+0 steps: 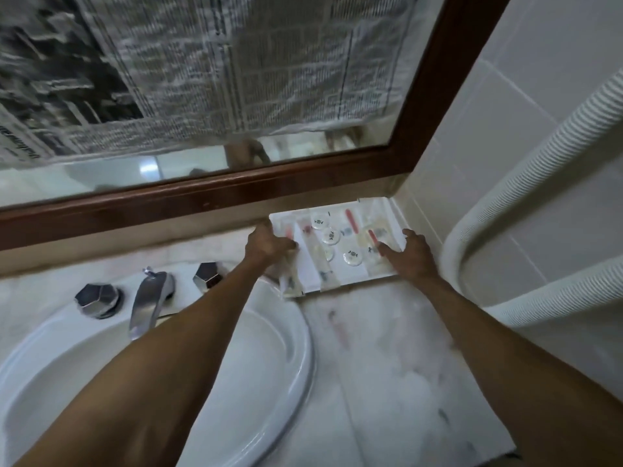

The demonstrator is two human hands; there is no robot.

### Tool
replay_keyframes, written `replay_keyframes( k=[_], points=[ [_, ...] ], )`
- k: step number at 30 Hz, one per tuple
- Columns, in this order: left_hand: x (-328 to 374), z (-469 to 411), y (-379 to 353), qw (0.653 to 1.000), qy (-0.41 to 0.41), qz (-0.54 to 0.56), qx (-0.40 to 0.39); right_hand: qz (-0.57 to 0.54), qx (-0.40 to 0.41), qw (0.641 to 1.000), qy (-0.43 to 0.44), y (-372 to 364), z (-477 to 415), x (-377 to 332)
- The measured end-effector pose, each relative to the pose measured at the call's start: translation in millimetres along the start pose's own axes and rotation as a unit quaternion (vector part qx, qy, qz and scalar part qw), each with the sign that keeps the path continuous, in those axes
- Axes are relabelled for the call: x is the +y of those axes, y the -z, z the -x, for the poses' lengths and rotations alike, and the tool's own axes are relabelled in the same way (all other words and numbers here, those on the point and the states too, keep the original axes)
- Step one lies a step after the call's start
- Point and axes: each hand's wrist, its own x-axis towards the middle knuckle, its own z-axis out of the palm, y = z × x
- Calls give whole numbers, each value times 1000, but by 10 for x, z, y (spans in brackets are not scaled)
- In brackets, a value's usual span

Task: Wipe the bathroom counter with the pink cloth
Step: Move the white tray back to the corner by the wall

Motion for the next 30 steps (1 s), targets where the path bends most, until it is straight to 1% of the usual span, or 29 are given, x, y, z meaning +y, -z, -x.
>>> replay_keyframes(
  k=[3, 7, 11, 16, 20, 23, 26, 30],
  points=[
    [54, -49, -125, 1000, 7, 20, -7, 3, -31, 999, -13, -14, -148, 60],
    [98, -126, -252, 999, 18, 26, -20, 16, -67, 998, 4, -21, -249, 167],
    [88, -195, -330, 1000, 19, 17, -15, 35, -70, 997, 30, 3, -302, 245],
    [87, -182, -383, 1000, 7, 10, -4, 59, -94, 992, 59, 44, -346, 272],
    [80, -163, -405, 1000, -2, -4, -14, 41, -73, 994, 68, -14, -429, 394],
    [61, -148, -428, 1000, -11, -11, -2, 5, -49, 995, 90, -101, -590, 589],
    [100, -124, -478, 1000, -13, 10, -2, 0, -24, 995, 97, 29, -413, 384],
    [205, -123, -545, 1000, -13, 28, -7, 9, -28, 994, 101, 69, -394, 336]
  ],
)
